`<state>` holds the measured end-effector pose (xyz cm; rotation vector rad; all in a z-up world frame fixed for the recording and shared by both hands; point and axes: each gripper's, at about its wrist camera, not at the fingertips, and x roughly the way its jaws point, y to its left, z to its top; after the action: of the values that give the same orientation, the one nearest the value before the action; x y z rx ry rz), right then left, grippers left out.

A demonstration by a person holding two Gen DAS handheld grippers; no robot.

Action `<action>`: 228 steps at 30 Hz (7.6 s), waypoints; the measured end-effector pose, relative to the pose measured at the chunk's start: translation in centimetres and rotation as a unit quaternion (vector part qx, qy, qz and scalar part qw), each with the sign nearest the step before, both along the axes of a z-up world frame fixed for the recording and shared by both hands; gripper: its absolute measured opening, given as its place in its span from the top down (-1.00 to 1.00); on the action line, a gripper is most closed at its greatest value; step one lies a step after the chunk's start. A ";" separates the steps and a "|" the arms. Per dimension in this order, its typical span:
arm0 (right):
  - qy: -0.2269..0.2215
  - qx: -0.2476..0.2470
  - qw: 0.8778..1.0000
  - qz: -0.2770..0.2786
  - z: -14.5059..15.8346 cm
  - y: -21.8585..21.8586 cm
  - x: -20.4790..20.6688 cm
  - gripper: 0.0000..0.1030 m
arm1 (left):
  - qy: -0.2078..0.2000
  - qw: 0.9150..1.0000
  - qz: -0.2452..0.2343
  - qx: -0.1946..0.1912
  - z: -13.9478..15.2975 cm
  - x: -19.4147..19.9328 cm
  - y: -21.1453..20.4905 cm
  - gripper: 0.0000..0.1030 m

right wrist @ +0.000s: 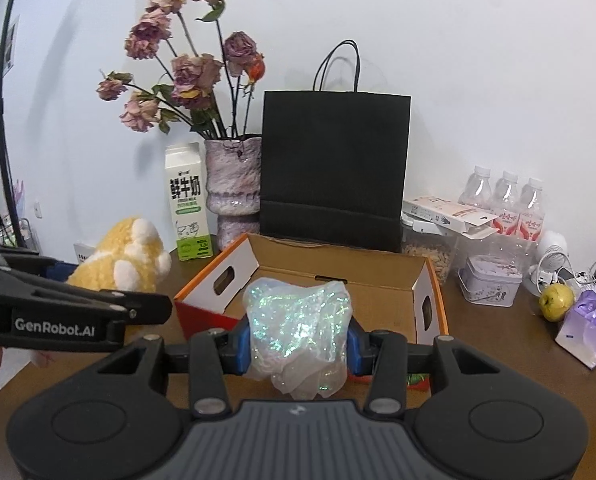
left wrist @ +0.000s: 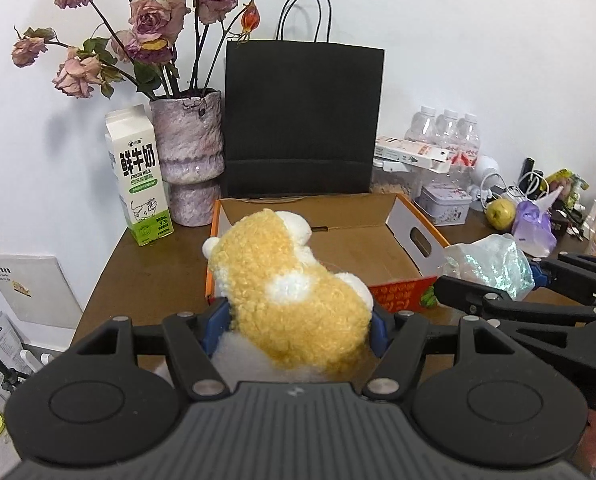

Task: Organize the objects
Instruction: 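Carry the sheep and the bag with both grippers over the red box, then open the left gripper dropping the sheep while the right gripper releases the bag into the box, then withdraw both grippers from the box back toward the table, then grasp the small wooden block with the left gripper while the right gripper grasps the blue case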

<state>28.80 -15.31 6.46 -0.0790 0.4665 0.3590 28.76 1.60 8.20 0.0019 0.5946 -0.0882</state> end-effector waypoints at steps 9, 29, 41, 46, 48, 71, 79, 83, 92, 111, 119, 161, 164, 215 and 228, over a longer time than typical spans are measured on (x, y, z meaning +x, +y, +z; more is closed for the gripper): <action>0.008 -0.008 1.000 -0.009 0.4 0.3 4.7 0.18 | 0.006 1.000 0.001 0.008 0.0 4.4 -0.8 -0.31; 0.056 -0.036 0.997 -0.034 -1.8 0.4 16.3 0.18 | 0.018 0.999 0.031 -0.008 -0.4 15.2 -1.3 -0.31; 0.102 -0.067 0.992 -0.042 -6.0 0.7 21.3 0.17 | 0.053 0.997 0.050 0.012 -4.4 20.6 -1.4 -0.31; 0.122 -0.080 0.988 -0.048 -7.8 0.7 22.9 0.17 | 0.066 0.997 0.046 0.019 -6.3 22.2 -1.6 -0.31; 0.128 -0.081 0.987 -0.052 -8.3 0.6 23.4 0.16 | 0.068 0.997 0.042 0.022 -6.8 22.5 -1.9 -0.31; 0.134 -0.071 0.987 -0.048 -9.6 -0.1 24.1 -0.99 | 0.061 0.997 0.039 0.005 -8.3 23.5 -2.0 -1.00; 0.129 -0.067 0.988 -0.047 -9.0 -0.1 23.7 -1.00 | 0.056 0.998 0.038 0.005 -7.8 22.8 -2.0 -1.00; 0.125 -0.065 0.989 -0.048 -8.4 -0.3 23.1 -1.00 | 0.053 0.998 0.039 0.005 -7.3 22.3 -2.0 -1.00; 0.110 -0.063 0.991 -0.050 -6.3 -0.5 21.2 -1.00 | 0.042 0.998 0.041 0.003 -5.6 20.2 -2.1 -1.00; 0.082 -0.056 0.994 -0.046 -2.4 -0.8 14.6 -1.00 | 0.015 0.999 0.046 -0.004 -1.6 13.6 -1.8 -1.00; 0.067 -0.057 0.995 -0.045 -0.8 -1.0 11.3 -1.00 | 0.003 0.999 0.044 -0.004 -0.2 10.2 -1.7 -1.00; 0.017 -0.048 0.998 -0.036 0.2 -5.8 -8.5 -1.00 | -0.044 0.998 0.052 -0.004 0.5 -9.9 -0.8 -1.00; 0.016 -0.047 0.998 -0.035 -0.2 -6.1 -9.6 -1.00 | -0.045 0.998 0.053 0.001 0.0 -11.0 -0.8 -1.00; 0.062 -0.039 0.997 -0.039 -10.3 -12.5 -20.5 -1.00 | 0.025 0.998 0.052 -0.002 -10.4 -20.8 0.4 -1.00; 0.091 -0.042 0.994 -0.032 -12.9 -12.4 -17.5 -1.00 | 0.046 0.996 0.071 0.001 -13.1 -18.9 1.6 -1.00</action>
<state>11.32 -27.67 -6.42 -0.1137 0.6640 0.2849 9.85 3.16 -4.90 -0.0425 0.6844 0.0511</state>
